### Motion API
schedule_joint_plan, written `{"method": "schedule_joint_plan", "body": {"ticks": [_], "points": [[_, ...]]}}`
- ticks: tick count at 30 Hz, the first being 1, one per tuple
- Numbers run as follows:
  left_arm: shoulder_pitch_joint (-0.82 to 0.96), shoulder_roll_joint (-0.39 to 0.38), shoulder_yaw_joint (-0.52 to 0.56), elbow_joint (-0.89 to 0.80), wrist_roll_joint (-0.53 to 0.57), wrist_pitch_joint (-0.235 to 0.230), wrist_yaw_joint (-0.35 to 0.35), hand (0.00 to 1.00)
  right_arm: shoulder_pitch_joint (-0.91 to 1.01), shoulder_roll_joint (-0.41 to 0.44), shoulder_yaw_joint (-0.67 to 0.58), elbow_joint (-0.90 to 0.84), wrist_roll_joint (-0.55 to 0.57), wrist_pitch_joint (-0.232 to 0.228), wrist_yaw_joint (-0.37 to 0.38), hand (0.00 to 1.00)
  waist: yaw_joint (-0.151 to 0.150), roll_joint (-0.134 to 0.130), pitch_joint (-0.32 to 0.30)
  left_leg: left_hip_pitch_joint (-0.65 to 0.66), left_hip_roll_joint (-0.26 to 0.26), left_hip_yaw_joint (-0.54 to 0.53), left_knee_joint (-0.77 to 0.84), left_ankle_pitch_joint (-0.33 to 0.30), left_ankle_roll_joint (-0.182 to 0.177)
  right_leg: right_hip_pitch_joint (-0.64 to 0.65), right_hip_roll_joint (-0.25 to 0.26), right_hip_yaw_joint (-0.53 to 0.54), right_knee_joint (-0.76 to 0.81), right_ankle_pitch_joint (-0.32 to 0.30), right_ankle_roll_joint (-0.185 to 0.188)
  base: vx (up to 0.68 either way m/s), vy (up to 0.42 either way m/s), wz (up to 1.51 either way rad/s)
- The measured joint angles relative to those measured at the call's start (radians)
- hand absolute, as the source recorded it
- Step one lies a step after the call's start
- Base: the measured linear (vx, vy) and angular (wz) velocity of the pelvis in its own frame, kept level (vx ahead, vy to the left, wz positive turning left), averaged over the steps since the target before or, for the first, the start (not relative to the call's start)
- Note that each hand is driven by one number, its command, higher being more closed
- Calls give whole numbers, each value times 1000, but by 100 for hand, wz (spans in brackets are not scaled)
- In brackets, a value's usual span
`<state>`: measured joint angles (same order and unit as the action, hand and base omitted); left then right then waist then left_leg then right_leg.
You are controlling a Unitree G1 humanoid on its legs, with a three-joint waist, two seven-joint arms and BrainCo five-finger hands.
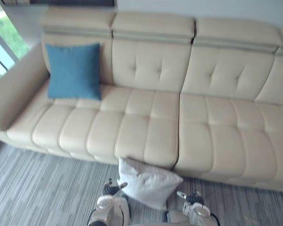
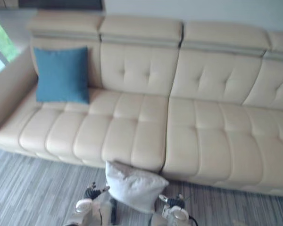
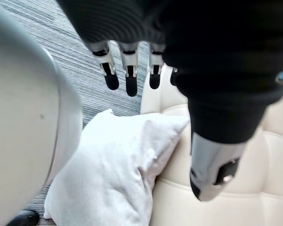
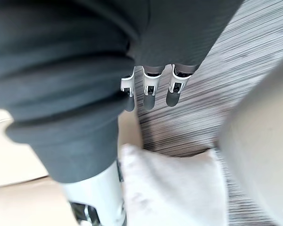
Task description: Pick up cushions and gather them together orderly.
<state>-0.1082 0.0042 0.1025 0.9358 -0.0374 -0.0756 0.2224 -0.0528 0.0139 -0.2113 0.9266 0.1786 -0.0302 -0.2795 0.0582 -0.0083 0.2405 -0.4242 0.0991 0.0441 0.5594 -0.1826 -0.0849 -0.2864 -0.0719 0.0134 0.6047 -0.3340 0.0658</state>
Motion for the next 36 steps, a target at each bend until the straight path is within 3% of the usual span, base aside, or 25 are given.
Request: {"method": "schedule_joint_plan", "body": {"ticks": [2,6,10,12,18,23,28,29,30,36], "points": [[-56,28,45,-66,-41,-3,22,0,-57,-17,-22,-14,25,-4,-13,0,2,-3,53,-120,11,3,93,-20,4,-133,3,17,114,-30,3,-305,25,-16],[-147,84,90,-121,-86,-7,50,0,-131,-22,-46,-71,71,-17,-32,0,2,-12,113,-244,16,3,158,-24,-3,-278,5,42,206,-40,0,-266,24,-14],[-274,134,157,-135,-106,-8,70,0,-259,-29,-112,-84,122,-24,-60,0,2,-24,156,-390,13,11,152,-3,4,-446,6,54,230,-21,1,-203,9,-9],[-376,176,195,-136,-124,-9,84,0,-373,-41,-158,-84,148,-35,-83,0,0,-36,193,-495,17,22,138,30,13,-565,7,61,225,21,2,-135,8,-13],[-590,239,189,-141,-124,-30,102,0,-637,-89,-235,-85,157,-53,-105,0,-4,-35,289,-699,32,33,161,89,39,-769,18,75,230,93,19,-69,35,-16],[-708,238,135,-159,-125,-44,117,0,-797,-95,-256,-87,156,-53,-126,0,-3,-35,314,-819,38,43,204,107,53,-890,21,82,262,105,37,36,40,-7],[-811,207,55,-198,-141,-46,189,0,-889,-58,-246,-133,148,-59,-175,0,-4,-34,324,-885,39,41,236,106,53,-967,21,80,319,96,47,28,15,4],[-828,199,35,-203,-141,-46,209,100,-895,-53,-243,-132,147,-61,-191,0,-5,-34,324,-889,40,38,243,105,51,-970,21,77,325,84,42,0,0,0],[-831,195,29,-207,-141,-46,215,100,-895,-51,-235,-132,147,-61,-197,100,-5,-33,324,-891,40,35,247,103,49,-971,21,76,330,81,42,0,0,0],[-848,175,-32,-226,-138,-46,257,100,-902,-14,-153,-137,135,-79,-210,100,-12,-33,324,-898,42,15,241,87,33,-979,21,57,338,69,43,-3,1,1]]}}
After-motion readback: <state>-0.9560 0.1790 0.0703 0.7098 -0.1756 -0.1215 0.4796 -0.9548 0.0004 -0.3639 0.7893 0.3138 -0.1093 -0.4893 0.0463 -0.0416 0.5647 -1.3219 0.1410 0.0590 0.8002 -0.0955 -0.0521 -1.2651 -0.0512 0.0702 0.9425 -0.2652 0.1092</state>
